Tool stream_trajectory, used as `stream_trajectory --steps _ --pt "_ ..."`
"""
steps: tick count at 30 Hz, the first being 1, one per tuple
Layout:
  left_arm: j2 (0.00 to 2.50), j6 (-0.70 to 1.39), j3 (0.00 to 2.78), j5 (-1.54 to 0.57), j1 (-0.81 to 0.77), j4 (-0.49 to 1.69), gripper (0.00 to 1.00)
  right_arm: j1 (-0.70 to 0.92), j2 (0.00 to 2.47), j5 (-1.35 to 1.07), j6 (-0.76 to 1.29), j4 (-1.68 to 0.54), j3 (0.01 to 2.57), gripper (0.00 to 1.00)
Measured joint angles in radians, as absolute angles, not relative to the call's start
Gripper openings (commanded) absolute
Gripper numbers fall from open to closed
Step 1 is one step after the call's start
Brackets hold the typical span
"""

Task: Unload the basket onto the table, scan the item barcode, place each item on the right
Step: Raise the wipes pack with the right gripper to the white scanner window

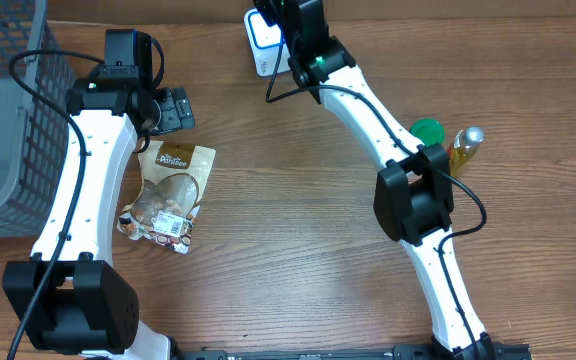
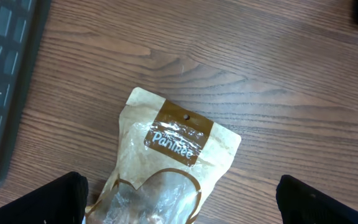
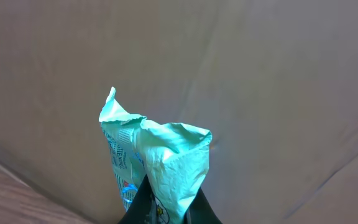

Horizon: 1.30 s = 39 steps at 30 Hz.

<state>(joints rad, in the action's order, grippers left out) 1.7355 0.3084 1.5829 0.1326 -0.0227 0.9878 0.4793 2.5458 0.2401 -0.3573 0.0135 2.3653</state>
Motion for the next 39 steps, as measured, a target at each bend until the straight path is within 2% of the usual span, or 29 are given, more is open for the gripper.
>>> stream_trajectory --steps 13,23,29,39 --pt "1.736 0.308 1.583 0.133 -0.023 0.988 1.0 0.486 2.636 0.24 -0.348 0.025 2.365 0.04" --pt "1.736 0.308 1.583 0.133 -0.023 0.988 1.0 0.493 2.636 0.24 -0.582 -0.014 2.365 0.04" --pt "1.736 0.308 1.583 0.133 -0.023 0.988 1.0 0.505 2.636 0.24 -0.641 -0.044 2.365 0.04" --pt "1.736 0.308 1.583 0.133 -0.023 0.988 1.0 0.511 2.626 0.24 -0.557 -0.043 2.365 0.04"
